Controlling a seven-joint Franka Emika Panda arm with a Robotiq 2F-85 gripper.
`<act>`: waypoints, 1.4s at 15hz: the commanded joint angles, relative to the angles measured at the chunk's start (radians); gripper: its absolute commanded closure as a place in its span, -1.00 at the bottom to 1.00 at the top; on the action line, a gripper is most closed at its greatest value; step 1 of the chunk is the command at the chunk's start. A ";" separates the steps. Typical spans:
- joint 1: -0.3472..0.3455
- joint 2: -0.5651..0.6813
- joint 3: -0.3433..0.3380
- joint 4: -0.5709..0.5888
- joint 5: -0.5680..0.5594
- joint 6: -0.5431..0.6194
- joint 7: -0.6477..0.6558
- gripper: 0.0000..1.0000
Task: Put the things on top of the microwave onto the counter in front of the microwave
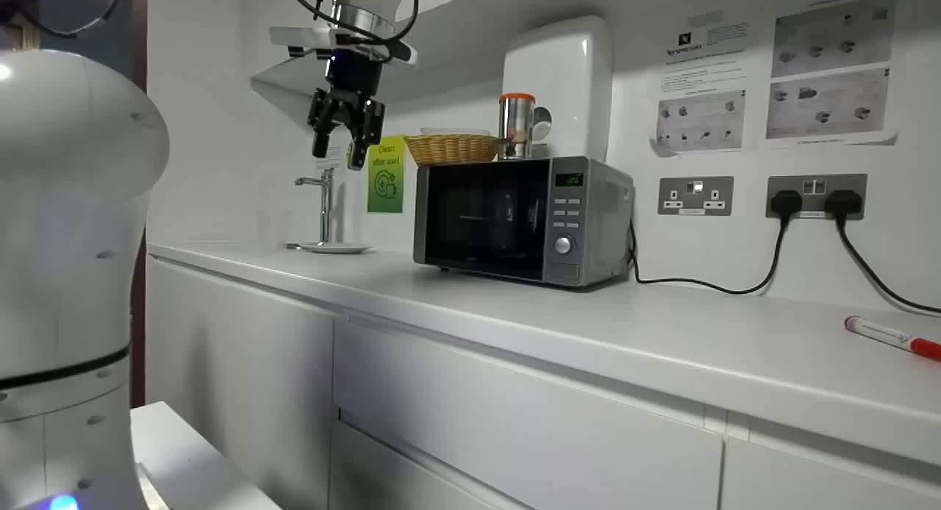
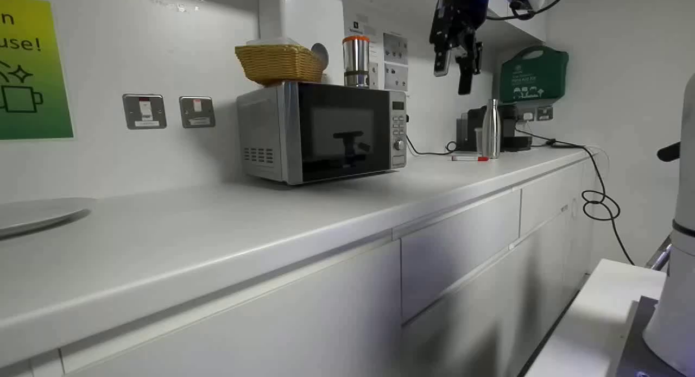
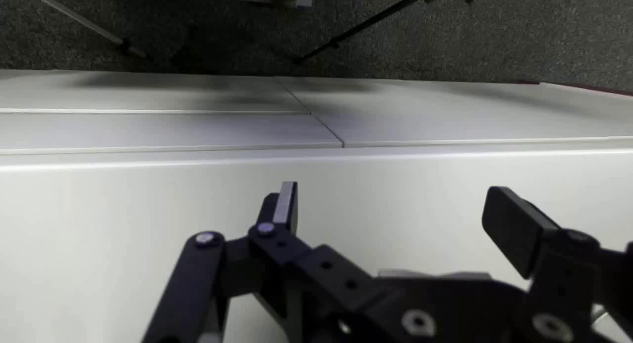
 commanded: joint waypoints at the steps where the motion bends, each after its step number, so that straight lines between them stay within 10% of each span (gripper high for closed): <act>1: -0.023 0.002 0.017 0.003 0.012 -0.006 -0.012 -1.00; 7: -0.029 0.011 0.027 0.002 -0.013 0.065 -0.033 -1.00; 21: -0.061 0.341 0.056 0.062 -0.230 1.017 -0.078 -1.00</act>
